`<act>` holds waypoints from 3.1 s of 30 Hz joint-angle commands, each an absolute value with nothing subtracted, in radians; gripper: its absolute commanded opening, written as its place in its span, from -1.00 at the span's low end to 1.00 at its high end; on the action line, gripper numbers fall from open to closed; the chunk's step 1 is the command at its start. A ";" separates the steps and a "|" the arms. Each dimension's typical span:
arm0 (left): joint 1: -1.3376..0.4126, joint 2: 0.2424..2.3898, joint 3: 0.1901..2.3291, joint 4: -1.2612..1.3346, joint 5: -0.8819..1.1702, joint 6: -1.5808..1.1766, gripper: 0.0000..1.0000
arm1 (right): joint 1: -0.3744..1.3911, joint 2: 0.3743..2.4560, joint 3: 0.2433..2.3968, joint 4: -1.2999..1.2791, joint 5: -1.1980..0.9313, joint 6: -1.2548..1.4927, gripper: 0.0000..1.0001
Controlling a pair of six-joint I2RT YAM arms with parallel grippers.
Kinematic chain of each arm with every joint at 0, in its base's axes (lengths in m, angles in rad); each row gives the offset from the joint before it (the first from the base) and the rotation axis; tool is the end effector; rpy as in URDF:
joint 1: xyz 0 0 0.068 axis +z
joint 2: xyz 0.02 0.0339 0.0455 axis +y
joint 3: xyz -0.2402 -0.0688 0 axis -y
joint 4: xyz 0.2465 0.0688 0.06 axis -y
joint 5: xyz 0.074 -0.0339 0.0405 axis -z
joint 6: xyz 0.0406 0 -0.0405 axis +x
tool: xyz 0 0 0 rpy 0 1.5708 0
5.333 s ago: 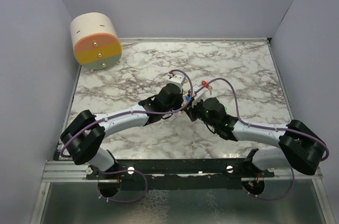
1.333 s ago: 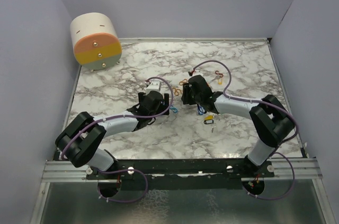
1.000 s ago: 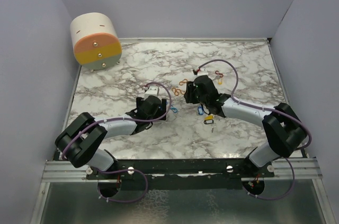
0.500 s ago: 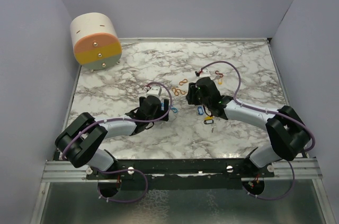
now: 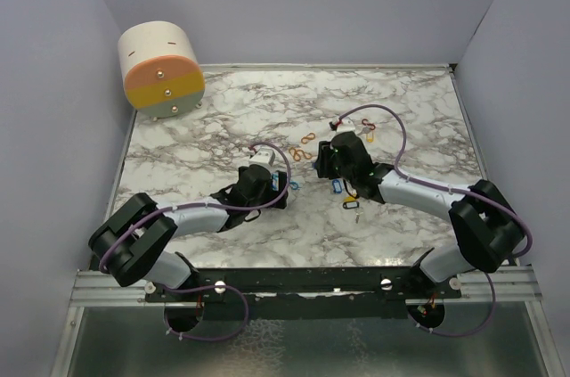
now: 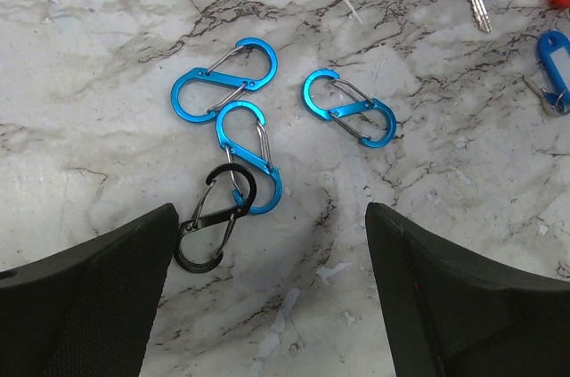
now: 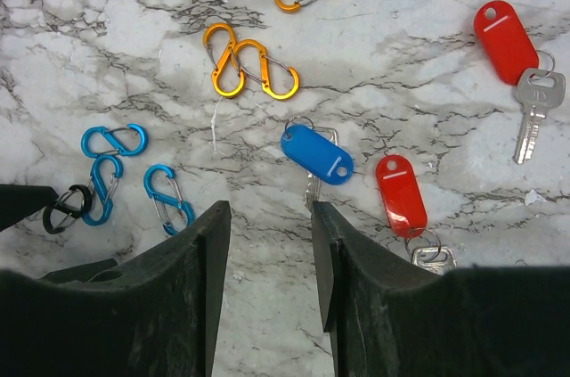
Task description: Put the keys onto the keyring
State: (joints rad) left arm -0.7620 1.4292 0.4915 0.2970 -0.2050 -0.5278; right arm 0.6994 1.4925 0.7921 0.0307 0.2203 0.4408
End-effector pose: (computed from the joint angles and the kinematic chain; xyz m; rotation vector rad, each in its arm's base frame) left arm 0.2021 -0.1815 0.1201 0.1467 2.2355 -0.4909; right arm 0.2486 0.1976 0.1694 -0.1704 2.2417 0.3771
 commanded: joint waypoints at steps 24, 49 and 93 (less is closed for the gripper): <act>-0.798 1.512 0.503 0.163 -0.320 -0.550 0.10 | 0.706 1.402 0.761 0.059 0.263 0.430 -0.17; -0.826 1.477 0.481 0.087 -0.334 -0.589 -0.15 | 0.706 1.389 0.747 0.060 0.269 0.430 -0.17; -0.844 1.475 0.484 0.052 -0.326 -0.611 -1.00 | 0.705 1.342 0.731 0.037 0.282 0.428 -0.17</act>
State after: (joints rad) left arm -0.8398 1.4418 0.5083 0.1936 -0.3595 -0.6159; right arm 0.6994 1.3777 0.7391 0.0296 0.2485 0.4397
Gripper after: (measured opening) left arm 0.031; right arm 0.417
